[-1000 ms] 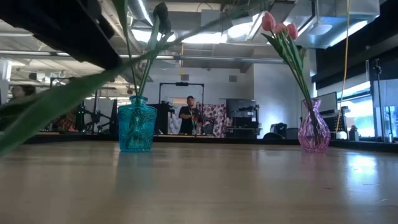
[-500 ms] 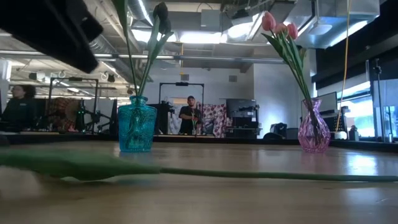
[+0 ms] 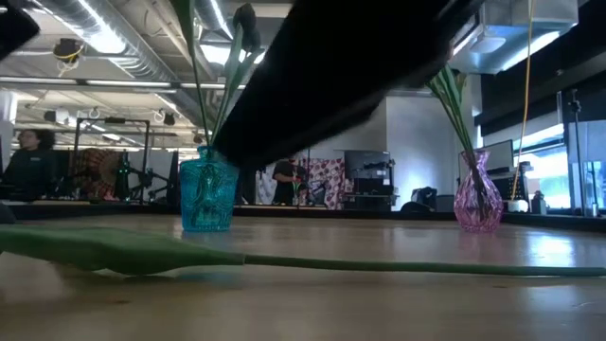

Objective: Sort flowers into vase by color
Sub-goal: Put the black tulip into the blue vase

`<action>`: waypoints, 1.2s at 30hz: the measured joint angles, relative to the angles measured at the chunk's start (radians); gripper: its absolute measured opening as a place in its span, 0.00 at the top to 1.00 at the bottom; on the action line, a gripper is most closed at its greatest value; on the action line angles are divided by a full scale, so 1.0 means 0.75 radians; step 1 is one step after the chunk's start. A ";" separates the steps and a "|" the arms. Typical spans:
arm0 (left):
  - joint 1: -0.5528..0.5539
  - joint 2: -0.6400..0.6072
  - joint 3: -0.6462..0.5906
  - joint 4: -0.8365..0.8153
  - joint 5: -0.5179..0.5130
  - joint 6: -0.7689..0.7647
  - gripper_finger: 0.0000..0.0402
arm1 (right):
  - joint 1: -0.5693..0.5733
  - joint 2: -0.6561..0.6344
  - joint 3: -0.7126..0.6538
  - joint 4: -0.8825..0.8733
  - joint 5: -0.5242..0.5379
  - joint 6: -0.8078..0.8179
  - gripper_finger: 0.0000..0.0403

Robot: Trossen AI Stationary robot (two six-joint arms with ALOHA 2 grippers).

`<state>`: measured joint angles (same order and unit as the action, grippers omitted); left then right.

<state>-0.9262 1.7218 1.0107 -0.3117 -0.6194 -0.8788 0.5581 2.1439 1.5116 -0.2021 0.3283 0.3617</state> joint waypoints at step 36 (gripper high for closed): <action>-0.019 -0.236 0.001 0.018 -0.200 0.071 0.80 | -0.040 0.125 -0.004 0.087 -0.010 -0.072 0.96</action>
<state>-0.9401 1.5449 1.0115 -0.2985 -0.7697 -0.8258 0.5283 2.2379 1.5088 -0.1366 0.3205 0.3078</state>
